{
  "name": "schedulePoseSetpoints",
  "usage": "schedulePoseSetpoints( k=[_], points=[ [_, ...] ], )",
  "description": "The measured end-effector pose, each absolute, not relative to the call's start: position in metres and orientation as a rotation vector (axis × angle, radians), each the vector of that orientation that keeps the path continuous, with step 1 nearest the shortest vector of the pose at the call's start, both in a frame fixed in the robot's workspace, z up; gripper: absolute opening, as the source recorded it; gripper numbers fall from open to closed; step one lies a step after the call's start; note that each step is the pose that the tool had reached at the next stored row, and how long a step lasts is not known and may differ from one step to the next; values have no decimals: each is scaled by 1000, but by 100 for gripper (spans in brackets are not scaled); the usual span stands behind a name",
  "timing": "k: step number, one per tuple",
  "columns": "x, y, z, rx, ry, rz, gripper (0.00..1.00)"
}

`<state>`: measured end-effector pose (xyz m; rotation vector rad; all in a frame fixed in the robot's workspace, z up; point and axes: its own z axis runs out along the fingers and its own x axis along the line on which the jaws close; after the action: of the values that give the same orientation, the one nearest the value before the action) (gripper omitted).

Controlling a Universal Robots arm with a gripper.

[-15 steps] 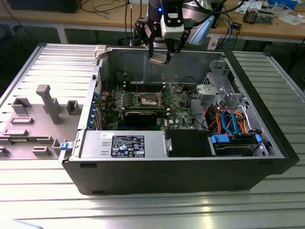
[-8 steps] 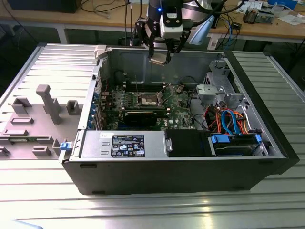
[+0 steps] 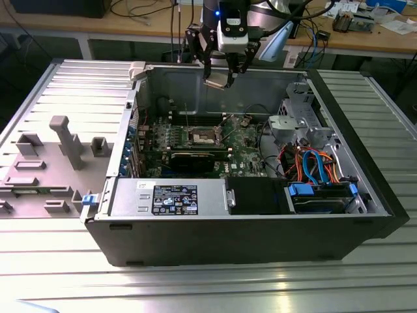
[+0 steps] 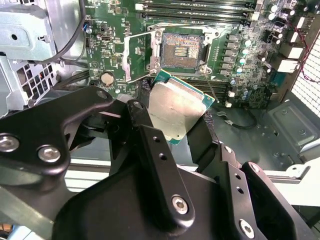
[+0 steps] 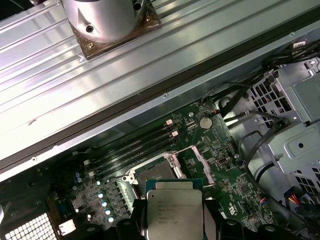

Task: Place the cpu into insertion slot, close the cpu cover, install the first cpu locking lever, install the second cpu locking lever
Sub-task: 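Place the cpu into insertion slot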

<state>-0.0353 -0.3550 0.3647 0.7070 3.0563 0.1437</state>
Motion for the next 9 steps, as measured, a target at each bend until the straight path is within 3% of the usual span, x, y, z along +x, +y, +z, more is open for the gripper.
schedulePoseSetpoints(
  k=[9],
  points=[
    [-35, -355, 365, 710, 3055, 144, 55]
  ],
)
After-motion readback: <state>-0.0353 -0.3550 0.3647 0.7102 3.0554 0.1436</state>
